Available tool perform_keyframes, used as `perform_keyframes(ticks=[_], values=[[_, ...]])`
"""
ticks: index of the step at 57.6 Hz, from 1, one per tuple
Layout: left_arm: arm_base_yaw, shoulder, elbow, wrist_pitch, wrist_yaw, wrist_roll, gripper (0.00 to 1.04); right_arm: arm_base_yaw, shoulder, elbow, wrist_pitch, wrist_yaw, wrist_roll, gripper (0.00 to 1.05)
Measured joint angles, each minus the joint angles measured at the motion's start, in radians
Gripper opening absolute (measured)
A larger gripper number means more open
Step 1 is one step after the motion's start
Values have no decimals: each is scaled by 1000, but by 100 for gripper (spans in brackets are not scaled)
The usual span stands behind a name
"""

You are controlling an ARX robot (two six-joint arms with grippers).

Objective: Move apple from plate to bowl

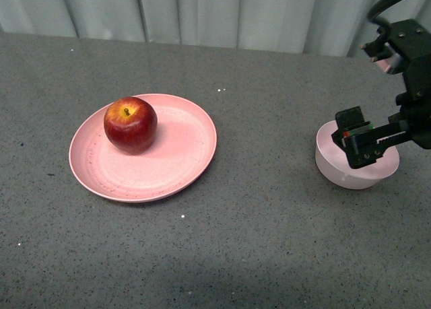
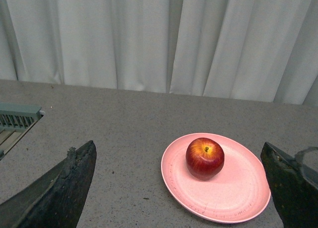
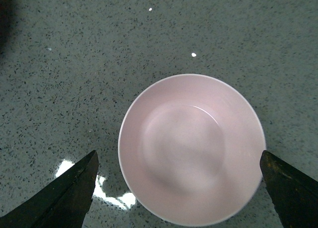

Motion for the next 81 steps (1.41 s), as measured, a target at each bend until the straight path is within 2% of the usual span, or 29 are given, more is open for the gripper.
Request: perform_keyframes(ticks=[31, 36, 55, 62, 81], values=[[0, 0, 0, 0, 0, 0, 98, 54, 232, 179, -71, 6, 48, 95], [0, 0, 0, 0, 0, 0, 98, 54, 248, 196, -78, 15, 57, 83], [0, 0, 0, 0, 0, 0, 98, 56, 262, 204, -91, 4, 72, 19], [0, 0, 0, 0, 0, 0, 98, 55, 262, 204, -91, 5, 76, 2], [0, 0, 0, 0, 0, 0, 98, 69, 223, 205, -106, -16, 73, 1]])
